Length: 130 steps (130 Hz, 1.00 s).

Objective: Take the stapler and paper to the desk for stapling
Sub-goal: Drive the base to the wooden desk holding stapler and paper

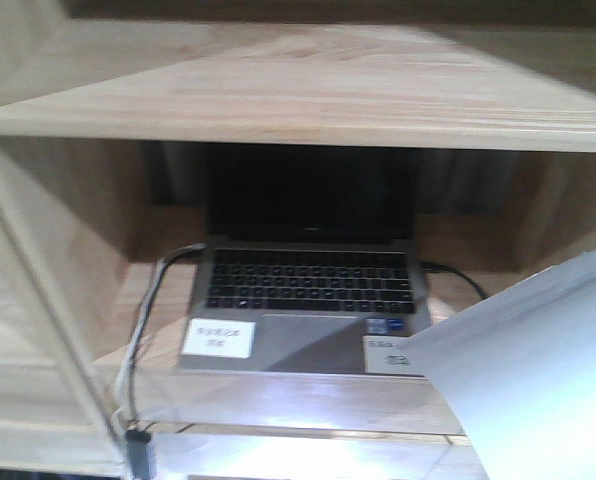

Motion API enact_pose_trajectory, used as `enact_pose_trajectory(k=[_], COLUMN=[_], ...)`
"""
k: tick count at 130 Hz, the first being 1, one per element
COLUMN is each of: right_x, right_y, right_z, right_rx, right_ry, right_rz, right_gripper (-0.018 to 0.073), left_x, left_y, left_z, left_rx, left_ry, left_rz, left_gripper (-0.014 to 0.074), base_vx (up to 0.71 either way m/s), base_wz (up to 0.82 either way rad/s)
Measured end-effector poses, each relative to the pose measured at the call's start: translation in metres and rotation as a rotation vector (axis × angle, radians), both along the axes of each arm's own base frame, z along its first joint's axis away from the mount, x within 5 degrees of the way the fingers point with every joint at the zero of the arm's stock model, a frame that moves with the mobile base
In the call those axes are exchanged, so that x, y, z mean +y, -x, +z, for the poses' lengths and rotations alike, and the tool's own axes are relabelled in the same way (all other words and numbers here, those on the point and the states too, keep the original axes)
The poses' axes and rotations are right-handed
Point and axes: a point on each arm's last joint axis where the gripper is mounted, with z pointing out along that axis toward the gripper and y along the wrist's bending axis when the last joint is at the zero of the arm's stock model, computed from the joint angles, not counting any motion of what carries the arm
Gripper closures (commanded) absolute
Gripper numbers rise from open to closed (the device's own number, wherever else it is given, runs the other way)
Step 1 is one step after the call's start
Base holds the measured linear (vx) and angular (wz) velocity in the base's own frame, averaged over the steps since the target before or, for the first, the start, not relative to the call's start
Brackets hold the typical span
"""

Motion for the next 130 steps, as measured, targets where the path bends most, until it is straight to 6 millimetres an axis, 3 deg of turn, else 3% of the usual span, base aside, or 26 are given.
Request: enact_pose_trajectory(k=[130], right_x=[0.0], right_y=[0.0], right_z=[0.0], right_rx=[0.0], right_ry=[0.0], right_rz=[0.0], right_gripper=[0.0566], left_x=[0.0], left_y=[0.0], left_z=[0.0], left_rx=[0.0], left_ry=[0.0], left_rz=[0.0], left_gripper=[0.0602], base_vx=[-0.11], base_wz=[0.41])
